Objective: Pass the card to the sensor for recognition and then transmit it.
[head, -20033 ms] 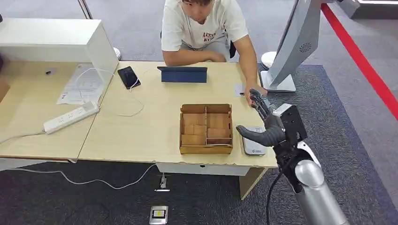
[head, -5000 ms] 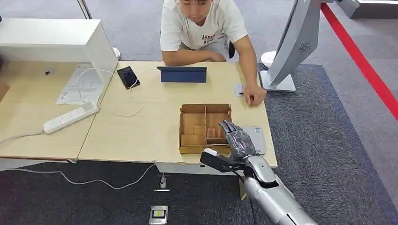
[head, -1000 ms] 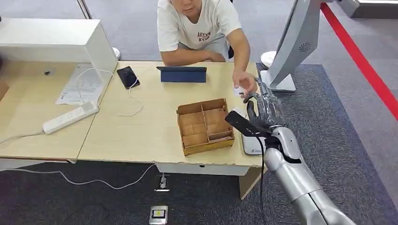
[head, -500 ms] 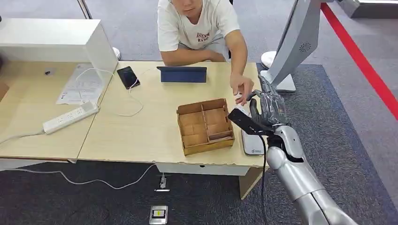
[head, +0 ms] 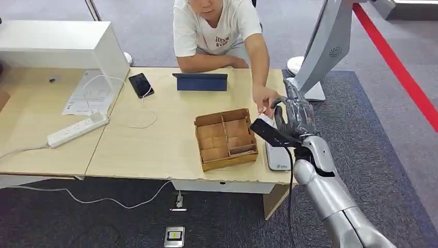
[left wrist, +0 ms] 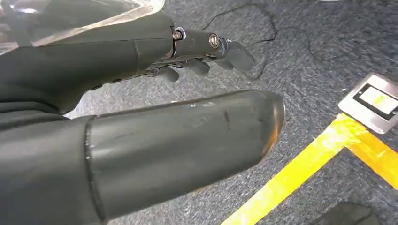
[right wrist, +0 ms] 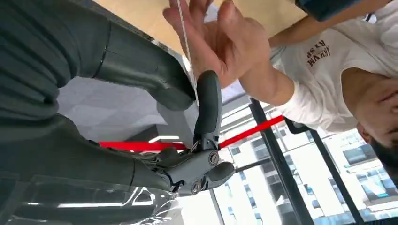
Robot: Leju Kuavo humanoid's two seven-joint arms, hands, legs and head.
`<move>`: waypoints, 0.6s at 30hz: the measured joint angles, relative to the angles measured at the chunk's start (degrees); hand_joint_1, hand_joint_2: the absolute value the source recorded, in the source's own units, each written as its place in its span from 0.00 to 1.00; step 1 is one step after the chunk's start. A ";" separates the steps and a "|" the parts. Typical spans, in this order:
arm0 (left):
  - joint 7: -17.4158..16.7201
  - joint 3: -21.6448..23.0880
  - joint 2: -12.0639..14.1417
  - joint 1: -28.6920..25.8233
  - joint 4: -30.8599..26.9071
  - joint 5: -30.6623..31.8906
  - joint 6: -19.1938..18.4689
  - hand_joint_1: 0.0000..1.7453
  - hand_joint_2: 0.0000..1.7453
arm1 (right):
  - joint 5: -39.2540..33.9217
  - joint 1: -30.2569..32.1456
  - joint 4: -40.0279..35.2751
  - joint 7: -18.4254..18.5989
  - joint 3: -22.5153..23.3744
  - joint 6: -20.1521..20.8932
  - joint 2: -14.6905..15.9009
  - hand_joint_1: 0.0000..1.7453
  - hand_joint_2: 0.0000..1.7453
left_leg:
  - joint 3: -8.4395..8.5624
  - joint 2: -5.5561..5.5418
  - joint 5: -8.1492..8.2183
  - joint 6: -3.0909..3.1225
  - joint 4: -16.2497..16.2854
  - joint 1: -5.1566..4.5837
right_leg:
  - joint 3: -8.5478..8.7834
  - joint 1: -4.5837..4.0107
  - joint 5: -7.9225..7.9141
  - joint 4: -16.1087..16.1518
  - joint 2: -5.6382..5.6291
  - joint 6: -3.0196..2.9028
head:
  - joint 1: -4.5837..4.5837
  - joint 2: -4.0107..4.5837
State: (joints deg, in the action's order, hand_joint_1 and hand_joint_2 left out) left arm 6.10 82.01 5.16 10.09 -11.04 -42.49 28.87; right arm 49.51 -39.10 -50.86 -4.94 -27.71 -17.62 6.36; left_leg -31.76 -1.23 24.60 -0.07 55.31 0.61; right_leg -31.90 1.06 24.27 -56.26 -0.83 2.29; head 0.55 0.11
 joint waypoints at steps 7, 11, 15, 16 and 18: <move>0.94 1.07 0.46 0.06 0.00 1.75 -0.44 0.00 0.00 | 0.76 -9.61 4.09 -4.22 0.98 -0.15 -0.81 1.00 1.00 | -0.08 0.00 -0.02 -0.02 0.00 -0.01 | -0.06 0.01 -0.02 -0.07 0.00 -0.01 | 0.00 0.00; 1.25 1.55 0.70 0.37 0.00 2.31 -0.46 0.00 0.00 | 3.17 -17.49 10.51 -4.41 0.83 -0.11 -2.84 1.00 1.00 | -0.08 -0.07 -0.04 -0.05 0.00 0.01 | -0.09 -0.01 -0.02 -0.07 0.00 -0.02 | 0.00 0.00; -0.30 2.25 0.79 0.41 0.00 1.92 -1.25 0.00 0.00 | 5.11 -20.88 15.97 -3.41 0.61 1.01 -5.13 1.00 1.00 | -0.11 -0.03 -0.04 -0.06 0.00 0.04 | -0.10 -0.04 -0.01 -0.10 0.00 -0.03 | 0.00 0.00; -0.65 2.34 0.81 0.47 0.00 1.86 -1.31 0.00 0.00 | 5.31 -21.42 16.81 -3.01 0.59 1.05 -5.80 1.00 1.00 | -0.12 -0.04 -0.04 -0.06 0.00 0.04 | -0.11 -0.04 -0.01 -0.10 0.00 -0.03 | 0.00 0.00; -1.05 2.43 0.79 0.57 0.00 1.83 -1.36 0.00 0.00 | 5.66 -22.57 19.16 -2.36 0.42 1.05 -7.06 1.00 1.00 | -0.12 -0.06 -0.04 -0.06 0.00 0.04 | -0.13 -0.04 -0.01 -0.09 0.00 -0.03 | 0.00 0.00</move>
State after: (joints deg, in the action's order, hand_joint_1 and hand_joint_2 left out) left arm 5.05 84.43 5.95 10.66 -11.04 -40.65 27.52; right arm 55.17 -61.67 -31.70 -7.30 -27.30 -16.57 -0.70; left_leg -31.88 -1.29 24.56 -0.12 55.32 0.66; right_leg -32.03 1.01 24.27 -56.36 -0.83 2.25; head 0.55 0.11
